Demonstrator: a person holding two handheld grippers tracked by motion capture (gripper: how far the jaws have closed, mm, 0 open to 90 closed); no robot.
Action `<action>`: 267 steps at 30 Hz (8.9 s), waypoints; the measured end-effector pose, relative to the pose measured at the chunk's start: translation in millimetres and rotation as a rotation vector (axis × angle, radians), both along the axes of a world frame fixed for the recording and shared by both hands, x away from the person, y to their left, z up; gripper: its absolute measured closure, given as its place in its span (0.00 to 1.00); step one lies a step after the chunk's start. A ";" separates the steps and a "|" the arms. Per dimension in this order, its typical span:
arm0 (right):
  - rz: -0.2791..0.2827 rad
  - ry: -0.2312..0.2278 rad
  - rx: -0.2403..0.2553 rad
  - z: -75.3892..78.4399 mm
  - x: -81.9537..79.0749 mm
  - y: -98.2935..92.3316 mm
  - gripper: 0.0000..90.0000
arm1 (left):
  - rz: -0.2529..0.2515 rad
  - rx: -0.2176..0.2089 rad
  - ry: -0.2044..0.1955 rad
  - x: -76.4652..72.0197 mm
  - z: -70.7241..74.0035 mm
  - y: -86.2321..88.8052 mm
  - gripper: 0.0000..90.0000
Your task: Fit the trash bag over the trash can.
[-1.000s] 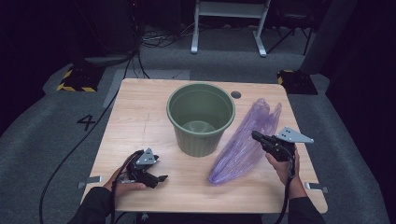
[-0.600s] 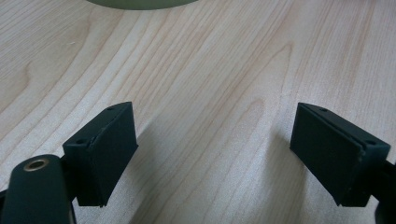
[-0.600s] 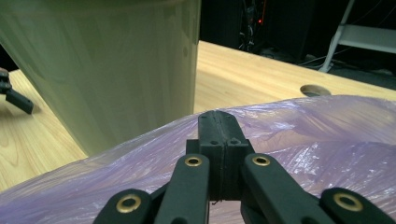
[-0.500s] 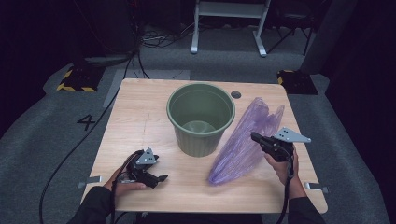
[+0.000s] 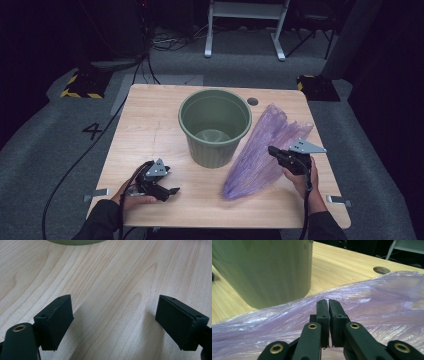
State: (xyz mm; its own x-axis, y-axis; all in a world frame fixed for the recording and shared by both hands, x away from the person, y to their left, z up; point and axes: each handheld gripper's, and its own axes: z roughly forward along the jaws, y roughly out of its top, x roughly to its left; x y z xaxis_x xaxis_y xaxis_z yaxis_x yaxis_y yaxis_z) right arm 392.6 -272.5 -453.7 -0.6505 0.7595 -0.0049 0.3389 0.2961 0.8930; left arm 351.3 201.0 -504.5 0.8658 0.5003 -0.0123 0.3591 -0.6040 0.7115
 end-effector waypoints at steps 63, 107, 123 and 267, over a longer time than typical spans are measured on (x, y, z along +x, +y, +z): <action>0.069 -0.040 0.074 26.8 -6.2 9.9 1.00 | 0.015 0.001 0.004 0.7 12.6 -1.9 0.18; 0.107 -0.290 0.145 151.9 -10.1 36.3 1.00 | 0.059 -0.156 -0.243 -14.3 106.5 9.6 0.19; 0.082 -0.315 0.107 185.1 7.9 49.8 1.00 | -0.035 -0.244 -0.349 -27.6 145.1 -18.9 0.18; 0.079 -0.437 -0.106 126.7 1.7 87.6 0.97 | -0.081 -0.241 -0.308 50.5 192.9 -108.6 0.19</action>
